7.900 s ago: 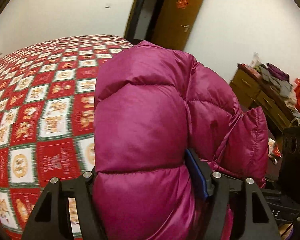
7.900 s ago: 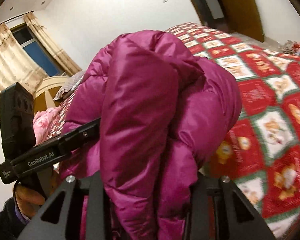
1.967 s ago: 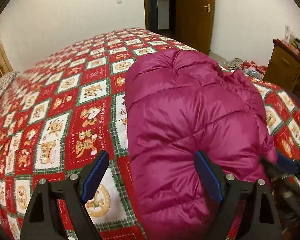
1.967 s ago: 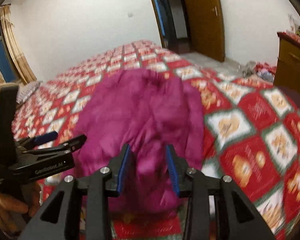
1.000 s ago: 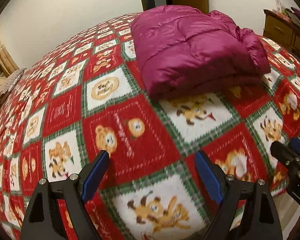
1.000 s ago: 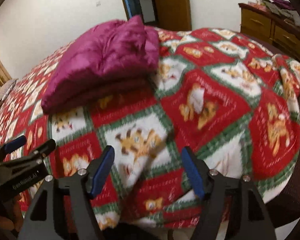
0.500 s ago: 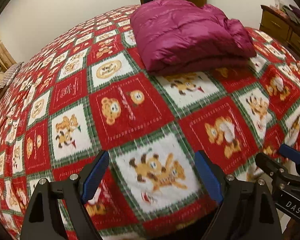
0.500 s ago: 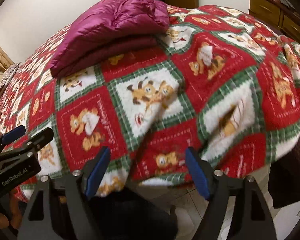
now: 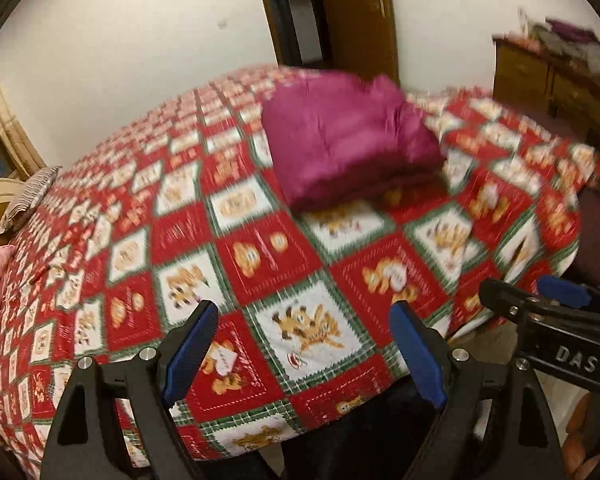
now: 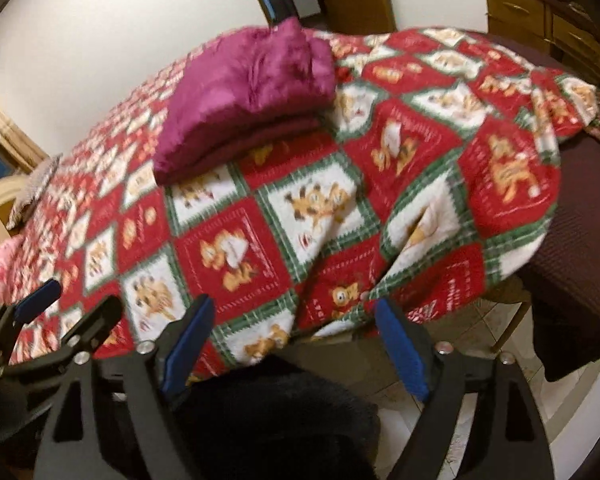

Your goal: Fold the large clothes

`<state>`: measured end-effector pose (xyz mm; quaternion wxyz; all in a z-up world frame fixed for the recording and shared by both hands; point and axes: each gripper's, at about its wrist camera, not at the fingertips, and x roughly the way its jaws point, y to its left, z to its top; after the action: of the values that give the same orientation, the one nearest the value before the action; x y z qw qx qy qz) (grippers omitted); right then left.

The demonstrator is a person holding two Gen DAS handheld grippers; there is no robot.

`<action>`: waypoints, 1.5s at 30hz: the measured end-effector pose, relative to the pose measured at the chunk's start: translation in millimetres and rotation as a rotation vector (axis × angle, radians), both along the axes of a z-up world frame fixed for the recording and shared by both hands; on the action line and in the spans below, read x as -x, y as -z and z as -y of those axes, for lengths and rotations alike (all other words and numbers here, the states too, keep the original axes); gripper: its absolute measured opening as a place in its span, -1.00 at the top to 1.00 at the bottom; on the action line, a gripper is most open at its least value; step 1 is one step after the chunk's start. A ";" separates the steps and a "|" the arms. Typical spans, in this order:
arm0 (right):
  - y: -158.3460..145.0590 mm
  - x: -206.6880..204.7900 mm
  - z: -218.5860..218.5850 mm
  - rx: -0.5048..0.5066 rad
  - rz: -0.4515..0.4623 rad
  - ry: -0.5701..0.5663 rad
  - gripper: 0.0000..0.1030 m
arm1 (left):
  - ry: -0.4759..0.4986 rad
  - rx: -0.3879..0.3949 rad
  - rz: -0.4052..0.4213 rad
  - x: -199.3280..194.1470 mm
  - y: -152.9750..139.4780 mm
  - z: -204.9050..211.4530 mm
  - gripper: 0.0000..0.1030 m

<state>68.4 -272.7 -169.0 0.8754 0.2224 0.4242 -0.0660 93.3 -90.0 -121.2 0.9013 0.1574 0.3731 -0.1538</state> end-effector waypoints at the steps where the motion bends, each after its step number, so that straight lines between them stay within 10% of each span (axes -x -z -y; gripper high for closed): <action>1: -4.2 -4.8 -4.4 0.003 0.011 0.004 -0.71 | -0.004 0.018 0.029 5.4 -9.6 -2.8 -0.70; 17: -128.8 57.6 -30.5 0.229 0.457 0.104 -1.00 | -0.050 0.231 0.425 66.3 -120.8 -29.2 -0.71; 29: -167.1 98.8 -42.6 0.357 0.773 0.179 -1.00 | -0.065 0.295 0.596 101.2 -158.1 -37.2 -0.83; 45: -171.2 106.3 -51.6 0.443 0.811 0.193 -1.00 | -0.081 0.343 0.602 107.7 -163.6 -46.0 -0.88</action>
<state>-38.0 -221.1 2.2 0.9866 0.0765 0.0011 -0.1438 -14.5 -44.0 42.4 0.9897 0.0271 0.0651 -0.1249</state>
